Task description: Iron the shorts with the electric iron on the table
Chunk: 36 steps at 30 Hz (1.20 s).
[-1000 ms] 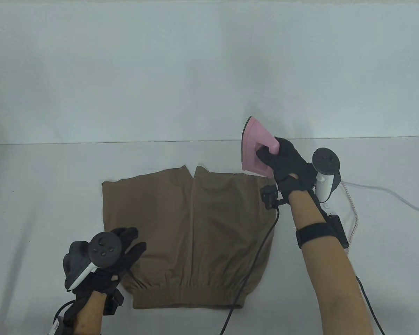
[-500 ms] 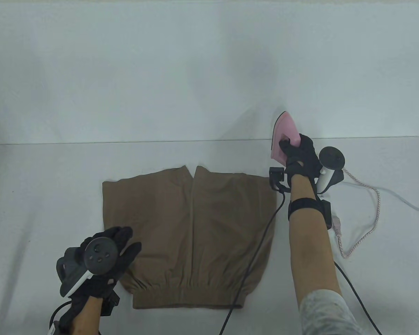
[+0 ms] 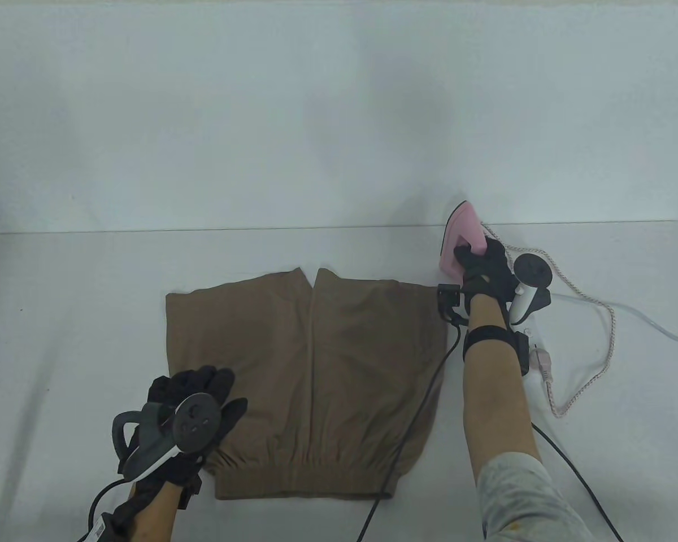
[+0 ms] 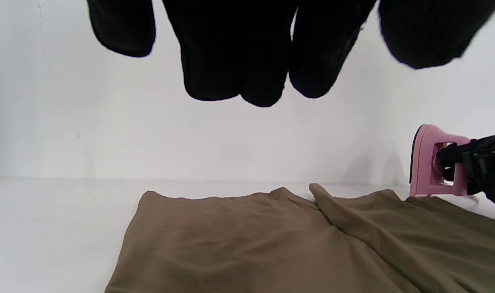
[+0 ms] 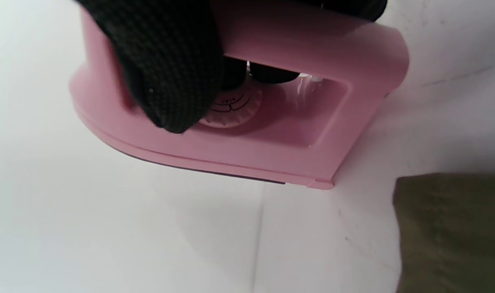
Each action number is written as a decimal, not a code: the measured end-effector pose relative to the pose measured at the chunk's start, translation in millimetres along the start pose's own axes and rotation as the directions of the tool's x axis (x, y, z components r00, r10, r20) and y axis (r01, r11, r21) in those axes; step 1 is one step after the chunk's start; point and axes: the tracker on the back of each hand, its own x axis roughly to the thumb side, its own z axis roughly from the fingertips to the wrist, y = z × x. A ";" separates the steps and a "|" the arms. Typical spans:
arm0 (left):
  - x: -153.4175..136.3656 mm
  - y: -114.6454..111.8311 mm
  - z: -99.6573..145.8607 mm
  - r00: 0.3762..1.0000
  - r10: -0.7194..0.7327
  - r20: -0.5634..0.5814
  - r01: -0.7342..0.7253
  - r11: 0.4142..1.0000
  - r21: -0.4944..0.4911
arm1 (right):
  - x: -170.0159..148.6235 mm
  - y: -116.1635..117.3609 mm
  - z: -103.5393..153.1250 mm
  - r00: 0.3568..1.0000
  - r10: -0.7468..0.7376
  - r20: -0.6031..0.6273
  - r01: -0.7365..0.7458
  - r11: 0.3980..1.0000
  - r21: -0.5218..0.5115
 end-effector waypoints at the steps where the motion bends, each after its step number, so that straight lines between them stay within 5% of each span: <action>1: 0.1 -0.5 -0.5 1.000 0.008 0.001 -0.008 1.000 -0.003 | -0.4 -0.6 0.5 0.999 0.038 -0.025 -0.038 0.999 0.001; 12: 0.6 1.8 1.0 1.000 0.009 0.001 -0.009 1.000 -0.001 | -8.8 -2.0 9.7 0.978 0.100 -0.182 -0.096 0.995 0.031; 17: 3.8 2.9 0.7 1.000 0.010 0.005 -0.010 1.000 0.014 | -0.5 -4.7 18.8 0.972 0.029 -0.231 -0.012 0.997 0.074; 24: 3.7 -1.3 -1.9 0.992 0.122 0.025 -0.123 0.992 0.009 | 42.7 -13.5 38.9 0.979 0.164 -0.119 -0.152 0.983 0.108; 29: 5.6 0.8 -0.2 0.994 0.109 0.026 -0.111 0.992 0.061 | 91.1 -23.6 63.5 0.851 0.514 0.108 -0.522 0.851 0.063; 36: 13.4 0.0 2.2 0.990 0.118 0.077 -0.121 0.992 0.041 | 99.1 -44.7 85.9 0.685 0.672 0.282 -0.706 0.707 0.028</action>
